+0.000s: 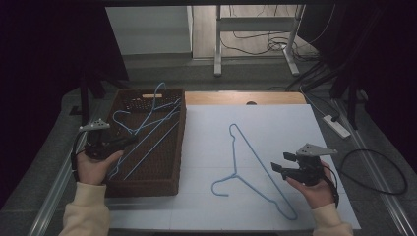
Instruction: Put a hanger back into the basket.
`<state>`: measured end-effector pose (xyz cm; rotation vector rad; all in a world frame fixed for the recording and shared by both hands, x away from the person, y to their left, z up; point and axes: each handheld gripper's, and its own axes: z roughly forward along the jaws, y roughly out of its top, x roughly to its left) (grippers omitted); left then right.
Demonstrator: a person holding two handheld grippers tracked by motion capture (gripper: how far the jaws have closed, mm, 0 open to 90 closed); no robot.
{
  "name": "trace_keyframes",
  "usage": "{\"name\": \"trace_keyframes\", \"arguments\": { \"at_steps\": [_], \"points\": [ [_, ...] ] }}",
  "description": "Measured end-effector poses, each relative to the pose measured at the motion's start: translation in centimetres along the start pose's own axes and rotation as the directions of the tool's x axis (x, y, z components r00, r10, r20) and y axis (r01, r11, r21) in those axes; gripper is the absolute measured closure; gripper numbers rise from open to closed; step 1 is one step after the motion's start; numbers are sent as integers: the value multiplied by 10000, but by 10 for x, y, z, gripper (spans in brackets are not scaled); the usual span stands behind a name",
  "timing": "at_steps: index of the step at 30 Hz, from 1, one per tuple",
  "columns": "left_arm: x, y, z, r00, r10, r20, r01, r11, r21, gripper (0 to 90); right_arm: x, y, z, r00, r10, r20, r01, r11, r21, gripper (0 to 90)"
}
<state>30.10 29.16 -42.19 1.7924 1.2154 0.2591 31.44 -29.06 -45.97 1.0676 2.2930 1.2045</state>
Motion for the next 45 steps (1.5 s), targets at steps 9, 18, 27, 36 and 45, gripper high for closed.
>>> {"name": "trace_keyframes", "arguments": {
  "at_steps": [9,18,27,36,45],
  "points": [
    [10,-2,9,9991,-421,29,419,9981,454,869,-1,0,0,10000,-2,18,2,10000,16,351],
    [18,-2,11,9962,-785,-376,807,9949,602,869,-1,0,1,10000,18,12,-18,10000,59,343],
    [12,7,15,9960,-118,-887,242,9899,1399,868,-1,0,1,10000,22,10,-22,10000,64,343],
    [30,12,17,9922,-339,-1201,626,9678,2438,865,0,1,2,10000,6,17,-6,10000,80,343],
    [42,9,29,9752,36,-2211,818,9230,3761,863,1,1,5,10000,-47,-15,47,9999,131,341]
  ]
}}
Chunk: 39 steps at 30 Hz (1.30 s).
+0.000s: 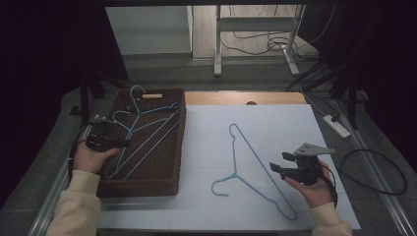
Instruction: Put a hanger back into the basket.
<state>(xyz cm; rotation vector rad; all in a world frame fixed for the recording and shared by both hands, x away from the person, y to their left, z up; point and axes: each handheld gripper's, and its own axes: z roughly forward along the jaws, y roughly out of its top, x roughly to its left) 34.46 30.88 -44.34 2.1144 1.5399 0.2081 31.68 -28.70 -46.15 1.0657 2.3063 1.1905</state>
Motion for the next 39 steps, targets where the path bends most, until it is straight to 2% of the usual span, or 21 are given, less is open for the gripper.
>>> {"name": "trace_keyframes", "arguments": {
  "at_steps": [4,9,16,19,21,25,27,28,29,30,33,34,36,37,39],
  "points": [
    [2,2,10,9990,139,-421,-112,9979,639,862,0,0,1,10000,-17,-6,17,10000,33,341],
    [9,0,18,9983,-26,-577,82,9952,972,860,0,0,0,10000,7,-4,-7,10000,32,341],
    [11,-1,25,9973,-24,-739,123,9911,1329,847,0,0,1,10000,-17,-5,17,10000,51,340],
    [10,-1,26,9941,-11,-1080,162,9903,1383,808,0,0,1,10000,-7,5,7,10000,58,339],
    [10,0,25,9926,-19,-1212,174,9918,1269,730,0,0,1,10000,0,-6,0,10000,45,339],
    [9,-1,20,9891,-19,-1471,145,9963,845,660,0,0,0,10000,-1,0,1,10000,42,339],
    [8,-1,17,9902,-63,-1392,141,9984,554,613,0,0,0,10000,6,4,-6,10000,46,339],
    [7,-1,13,9934,-109,-1141,131,9997,190,568,0,0,0,10000,-1,0,1,10000,35,339],
    [7,-1,13,9934,-109,-1141,131,9997,190,552,0,0,0,10000,-1,0,1,10000,35,339],
    [5,-1,9,9961,-104,-878,90,9998,-158,552,0,0,0,10000,-9,3,9,10000,34,339],
    [-1,-2,-1,9985,-8,-539,-41,9959,-907,502,0,0,1,10000,-13,5,13,10000,45,339],
    [-4,-3,-5,9995,115,-296,-151,9923,-1229,502,0,0,1,10000,-13,5,13,10000,45,339],
    [-12,-4,-14,9992,383,-78,-391,9831,-1791,437,-1,0,1,10000,-16,10,16,10000,54,338],
    [-12,-4,-14,9992,383,-78,-391,9831,-1791,421,-1,0,1,10000,-16,10,16,10000,54,338],
    [-19,-7,-22,9981,596,153,-549,9748,-2164,394,-1,0,1,10000,4,20,-4,10000,87,337]
  ]
}}
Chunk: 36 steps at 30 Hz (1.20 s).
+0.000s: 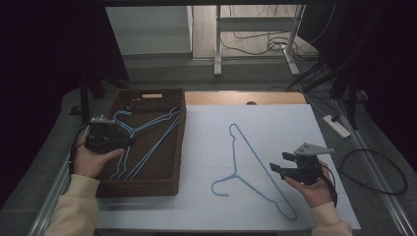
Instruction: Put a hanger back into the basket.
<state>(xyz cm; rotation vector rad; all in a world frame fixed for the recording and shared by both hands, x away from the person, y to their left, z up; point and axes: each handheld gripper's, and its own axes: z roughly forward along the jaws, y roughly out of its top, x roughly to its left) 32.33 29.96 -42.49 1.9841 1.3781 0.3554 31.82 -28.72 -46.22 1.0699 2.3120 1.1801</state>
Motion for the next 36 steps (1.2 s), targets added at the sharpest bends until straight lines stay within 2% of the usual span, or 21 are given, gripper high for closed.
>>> {"name": "trace_keyframes", "arguments": {
  "at_steps": [3,4,5,6,8,10,13,14,17,18,19,29,36],
  "points": [
    [-10,-2,-6,9987,140,492,-119,9991,-418,368,0,0,1,10000,-1,4,1,10000,27,335],
    [-10,-2,-6,9987,140,492,-119,9991,-418,366,0,0,1,10000,0,0,0,10000,23,335],
    [-17,-3,-9,9978,228,623,-185,9974,-699,359,-1,0,1,10000,0,-14,0,10000,18,335],
    [-17,-3,-9,9978,228,623,-185,9974,-699,355,-1,0,1,10000,0,-14,0,10000,18,335],
    [-28,-7,-12,9951,374,915,-280,9943,-1026,348,-1,2,2,10000,24,-51,-24,10000,-17,336],
    [-35,-8,-13,9936,537,994,-419,9921,-1180,346,-2,3,3,10000,43,-68,-43,10000,-50,336],
    [-47,-12,-16,9898,859,1137,-687,9866,-1478,339,-4,3,4,9999,81,-71,-81,9999,-68,336],
    [-52,-13,-17,9880,969,1202,-759,9828,-1683,337,-5,3,4,9999,80,-71,-81,9999,-69,335],
    [-59,-15,-18,9861,1110,1237,-867,9785,-1869,337,-5,2,4,9999,78,-83,-78,10000,-30,334],
    [-63,-16,-18,9846,1182,1289,-916,9764,-1956,337,-5,3,4,9999,81,-84,-82,10000,-44,334],
    [-69,-17,-19,9802,1344,1455,-1020,9721,-2112,337,-5,3,4,9999,83,-80,-83,10000,-49,334],
    [-91,-22,-17,9708,1756,1637,-1311,9590,-2511,340,2,2,4,9997,102,-220,-102,9999,27,328],
    [-93,-32,-8,9704,1758,1653,-1361,9644,-2268,336,4,3,3,9996,158,-231,-160,9998,-77,321]
  ]
}}
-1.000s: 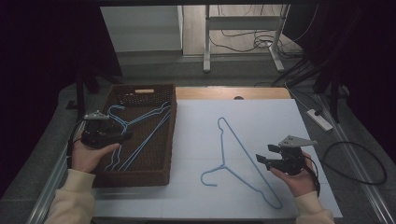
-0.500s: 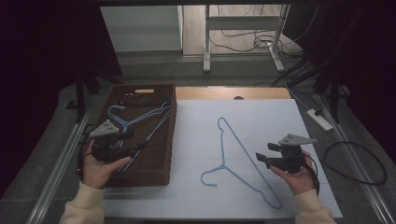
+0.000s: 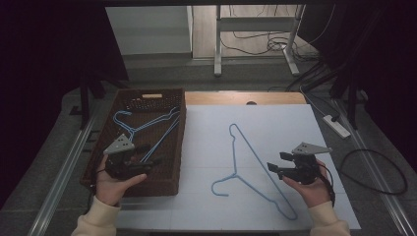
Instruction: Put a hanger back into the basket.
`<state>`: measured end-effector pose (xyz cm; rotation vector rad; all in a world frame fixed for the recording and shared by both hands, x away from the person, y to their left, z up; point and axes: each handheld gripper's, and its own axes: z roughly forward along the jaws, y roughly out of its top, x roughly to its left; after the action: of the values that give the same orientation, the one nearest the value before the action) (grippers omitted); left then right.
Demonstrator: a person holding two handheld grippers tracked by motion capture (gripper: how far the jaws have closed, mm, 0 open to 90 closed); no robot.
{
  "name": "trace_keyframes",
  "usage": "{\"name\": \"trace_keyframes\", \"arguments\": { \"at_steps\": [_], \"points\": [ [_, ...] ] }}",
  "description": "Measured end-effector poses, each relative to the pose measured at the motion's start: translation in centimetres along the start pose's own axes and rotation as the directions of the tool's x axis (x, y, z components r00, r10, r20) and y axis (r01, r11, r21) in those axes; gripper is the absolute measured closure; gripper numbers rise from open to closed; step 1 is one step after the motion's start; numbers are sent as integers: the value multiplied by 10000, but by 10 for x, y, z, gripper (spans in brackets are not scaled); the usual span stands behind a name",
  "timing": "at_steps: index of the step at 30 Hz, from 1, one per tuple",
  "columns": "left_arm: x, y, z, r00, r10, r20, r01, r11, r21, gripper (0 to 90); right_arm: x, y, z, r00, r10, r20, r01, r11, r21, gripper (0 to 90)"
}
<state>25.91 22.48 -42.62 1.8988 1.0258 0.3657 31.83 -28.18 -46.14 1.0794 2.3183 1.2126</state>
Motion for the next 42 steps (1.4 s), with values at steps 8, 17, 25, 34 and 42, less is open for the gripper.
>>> {"name": "trace_keyframes", "arguments": {
  "at_steps": [8,17,25,34,42],
  "points": [
    [3,-3,0,10000,-30,50,31,9998,-196,335,-2,-2,-4,9999,111,24,-111,9999,-61,319],
    [6,-6,1,9999,-38,165,40,9999,-129,328,0,-2,-2,10000,44,53,-44,9999,158,315],
    [3,-8,5,9995,39,314,-42,9999,103,327,3,-2,4,9998,-115,176,106,9985,532,315],
    [-1,-10,5,9995,146,296,-151,9997,188,329,10,2,12,9987,-485,142,469,9940,988,314],
    [-6,-11,4,9995,171,263,-175,9997,157,330,23,10,17,9962,-876,-13,869,9864,1397,324]
  ]
}}
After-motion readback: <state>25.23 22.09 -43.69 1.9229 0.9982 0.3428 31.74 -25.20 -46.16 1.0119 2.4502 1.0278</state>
